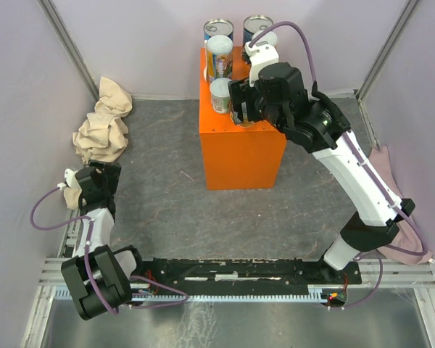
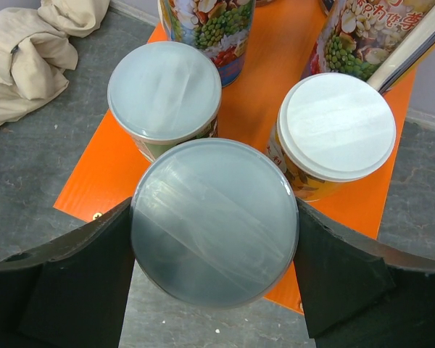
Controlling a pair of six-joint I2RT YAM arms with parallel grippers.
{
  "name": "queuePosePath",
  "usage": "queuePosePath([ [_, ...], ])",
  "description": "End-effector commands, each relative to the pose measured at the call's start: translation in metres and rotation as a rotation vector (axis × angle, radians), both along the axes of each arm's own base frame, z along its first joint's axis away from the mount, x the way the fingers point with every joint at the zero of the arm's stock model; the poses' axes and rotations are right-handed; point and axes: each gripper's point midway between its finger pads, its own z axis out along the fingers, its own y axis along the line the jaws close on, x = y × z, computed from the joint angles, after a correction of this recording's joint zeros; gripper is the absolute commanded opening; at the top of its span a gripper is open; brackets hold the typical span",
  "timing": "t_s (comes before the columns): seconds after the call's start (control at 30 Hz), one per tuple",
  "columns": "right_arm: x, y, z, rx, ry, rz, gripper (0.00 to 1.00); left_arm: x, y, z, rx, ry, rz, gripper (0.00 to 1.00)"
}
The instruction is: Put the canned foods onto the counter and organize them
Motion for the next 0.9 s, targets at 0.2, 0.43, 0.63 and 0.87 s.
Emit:
queuePosePath([
  [0.2, 0.003, 0.001, 0.035, 0.119, -0.056, 0.011, 0.27, 0.008, 0.003, 0.010, -0.012, -0.058, 0.009, 0.93],
  [0.43, 0.007, -0.001, 0.030, 0.110, -0.049, 0.003, 0.56, 0.007, 0.004, 0.010, -0.014, -0.058, 0.012, 0.93],
  [0.63, 0.007, -0.001, 0.027, 0.108, -0.046, 0.000, 0.71, 0.008, 0.004, 0.011, -0.013, -0.060, 0.010, 0.93],
  [0.87, 0.007, -0.002, 0.027, 0.104, -0.045, -0.002, 0.88, 0.008, 0.004, 0.011, -0.012, -0.061, 0.010, 0.93],
])
